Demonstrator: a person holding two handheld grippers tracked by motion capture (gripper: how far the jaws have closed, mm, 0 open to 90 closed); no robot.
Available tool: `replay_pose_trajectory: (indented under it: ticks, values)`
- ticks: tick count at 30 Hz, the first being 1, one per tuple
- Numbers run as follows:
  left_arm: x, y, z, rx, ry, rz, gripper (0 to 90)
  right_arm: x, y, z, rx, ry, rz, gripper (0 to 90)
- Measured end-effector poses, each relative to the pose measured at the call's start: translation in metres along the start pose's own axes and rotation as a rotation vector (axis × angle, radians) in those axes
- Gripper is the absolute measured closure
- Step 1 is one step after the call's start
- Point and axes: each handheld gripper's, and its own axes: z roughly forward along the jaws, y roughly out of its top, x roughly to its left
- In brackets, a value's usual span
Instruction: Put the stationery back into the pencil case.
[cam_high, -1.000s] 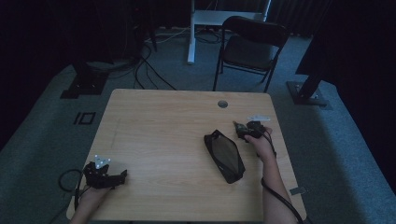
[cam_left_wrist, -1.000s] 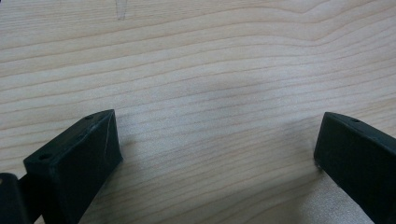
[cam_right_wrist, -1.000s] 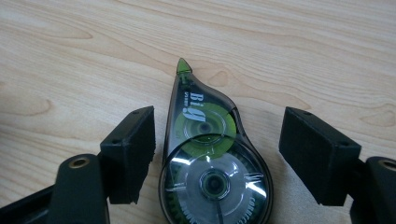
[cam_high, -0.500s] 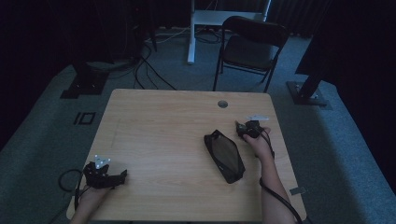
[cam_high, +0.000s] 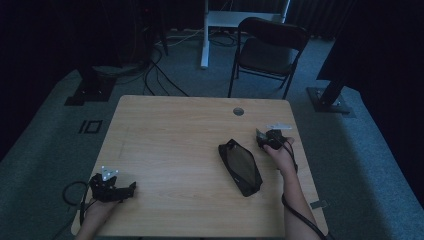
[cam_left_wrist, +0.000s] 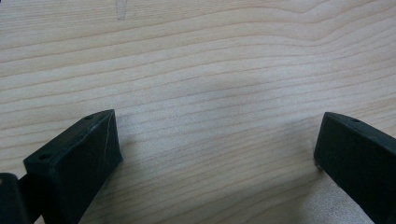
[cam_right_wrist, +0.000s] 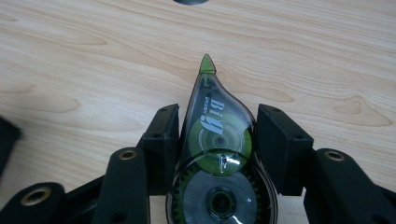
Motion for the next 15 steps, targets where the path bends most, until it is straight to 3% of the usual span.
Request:
replay_pose_trajectory:
  ticks: [10, 15]
  values:
    - [0.0, 0.0, 0.0, 0.0, 0.0, 0.0, 0.6, 0.008, 0.01, -0.027, -0.023, 0.007, -0.008, 50.5]
    - [0.0, 0.0, 0.0, 0.0, 0.0, 0.0, 0.6, 0.013, 0.016, -0.044, -0.031, 0.027, 0.011, 50.5]
